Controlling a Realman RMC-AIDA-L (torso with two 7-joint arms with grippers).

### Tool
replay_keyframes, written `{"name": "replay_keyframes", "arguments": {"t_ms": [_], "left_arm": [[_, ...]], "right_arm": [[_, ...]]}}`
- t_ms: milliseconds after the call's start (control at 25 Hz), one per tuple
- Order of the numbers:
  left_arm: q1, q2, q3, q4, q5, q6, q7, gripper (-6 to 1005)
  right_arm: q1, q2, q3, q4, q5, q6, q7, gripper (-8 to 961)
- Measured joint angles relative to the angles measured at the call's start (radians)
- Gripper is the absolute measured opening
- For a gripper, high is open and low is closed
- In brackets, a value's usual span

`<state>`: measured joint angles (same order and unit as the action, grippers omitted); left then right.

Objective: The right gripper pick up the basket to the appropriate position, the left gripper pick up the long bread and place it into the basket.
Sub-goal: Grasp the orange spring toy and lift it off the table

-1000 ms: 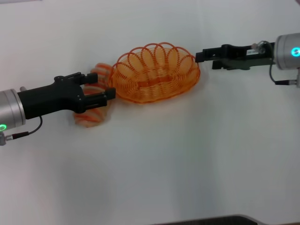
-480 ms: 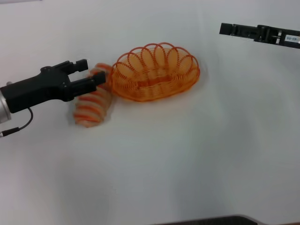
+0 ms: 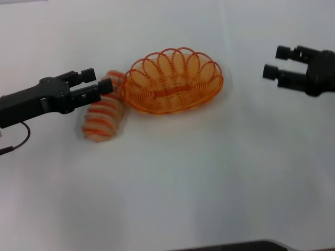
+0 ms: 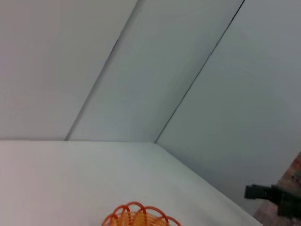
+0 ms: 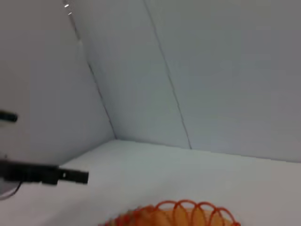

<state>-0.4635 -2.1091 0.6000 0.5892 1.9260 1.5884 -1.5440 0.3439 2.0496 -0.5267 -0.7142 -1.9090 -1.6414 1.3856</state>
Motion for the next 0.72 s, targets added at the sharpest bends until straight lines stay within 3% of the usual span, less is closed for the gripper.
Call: {"name": "replay_keyframes", "arguments": {"t_ms": [360, 720], "left_arm": [[0.0, 0.005, 0.004, 0.0, 0.016, 0.005, -0.008, 794], [-0.002, 0.002, 0.008, 0.0, 0.046, -0.04, -0.025, 793]], "right_arm": [[-0.05, 0.021, -0.004, 0.001, -0.123, -0.07, -0.205, 783], [-0.049, 0.023, -0.004, 0.0, -0.207, -0.082, -0.248, 781]]}}
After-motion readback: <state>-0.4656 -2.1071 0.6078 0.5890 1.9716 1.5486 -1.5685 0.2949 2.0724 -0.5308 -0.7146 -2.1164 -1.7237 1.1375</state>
